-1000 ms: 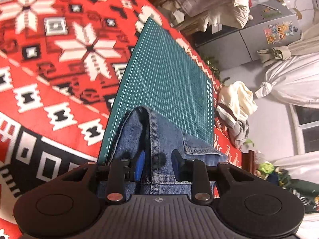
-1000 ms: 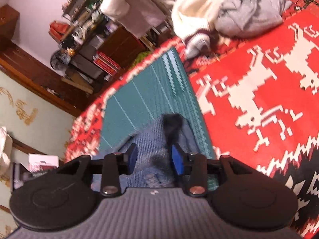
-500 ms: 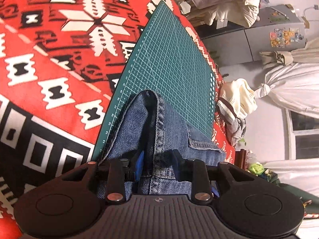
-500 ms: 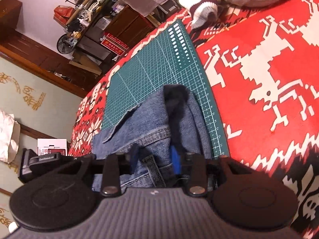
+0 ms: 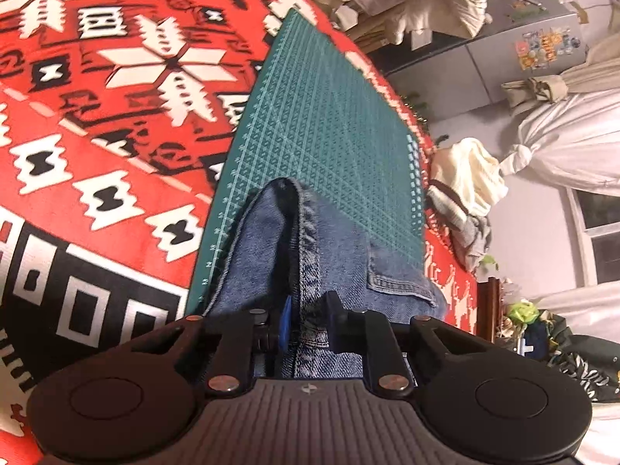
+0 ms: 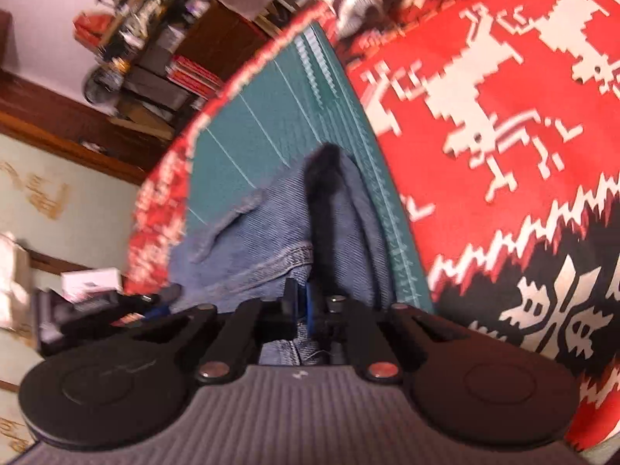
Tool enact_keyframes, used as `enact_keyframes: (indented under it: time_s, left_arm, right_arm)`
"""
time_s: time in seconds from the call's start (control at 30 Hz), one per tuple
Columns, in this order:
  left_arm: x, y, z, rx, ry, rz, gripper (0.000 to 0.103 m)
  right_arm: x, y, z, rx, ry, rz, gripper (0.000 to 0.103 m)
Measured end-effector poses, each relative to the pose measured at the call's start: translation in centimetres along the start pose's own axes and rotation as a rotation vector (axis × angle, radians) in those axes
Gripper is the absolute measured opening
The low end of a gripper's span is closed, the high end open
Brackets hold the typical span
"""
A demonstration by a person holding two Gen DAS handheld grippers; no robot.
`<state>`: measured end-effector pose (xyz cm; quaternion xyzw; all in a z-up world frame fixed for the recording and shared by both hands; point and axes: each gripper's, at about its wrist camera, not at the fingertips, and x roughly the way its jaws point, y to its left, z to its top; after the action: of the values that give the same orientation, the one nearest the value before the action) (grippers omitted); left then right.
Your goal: Fold clothes
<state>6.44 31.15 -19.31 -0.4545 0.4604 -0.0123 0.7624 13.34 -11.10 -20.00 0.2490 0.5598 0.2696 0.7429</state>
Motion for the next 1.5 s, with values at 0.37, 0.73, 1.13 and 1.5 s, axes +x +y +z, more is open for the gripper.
enact_keyframes:
  time_s: [0.37, 0.73, 1.13, 1.5]
  left_arm:
    - [-2.0, 2.3, 1.7, -0.174, -0.114, -0.077, 0.019]
    - [0.2, 0.2, 2.4, -0.05, -0.123, -0.015, 0.011]
    - [0.7, 0.5, 3.1, -0.081, -0.147, -0.007, 0.008]
    - [-0.2, -0.4, 2.8, -0.046, -0.157, 0.016, 0.008]
  right_arm:
    - [-0.2, 1.3, 2.8, -0.051, -0.192, 0.073, 0.039]
    - [3.4, 0.3, 4.5, 0.006, -0.192, 0.091, 0.014]
    - [4.3, 0.5, 4.7, -0.037, -0.221, 0.041, 0.018]
    - [1.2, 0.2, 3.7, -0.063, -0.299, -0.002, 0.001]
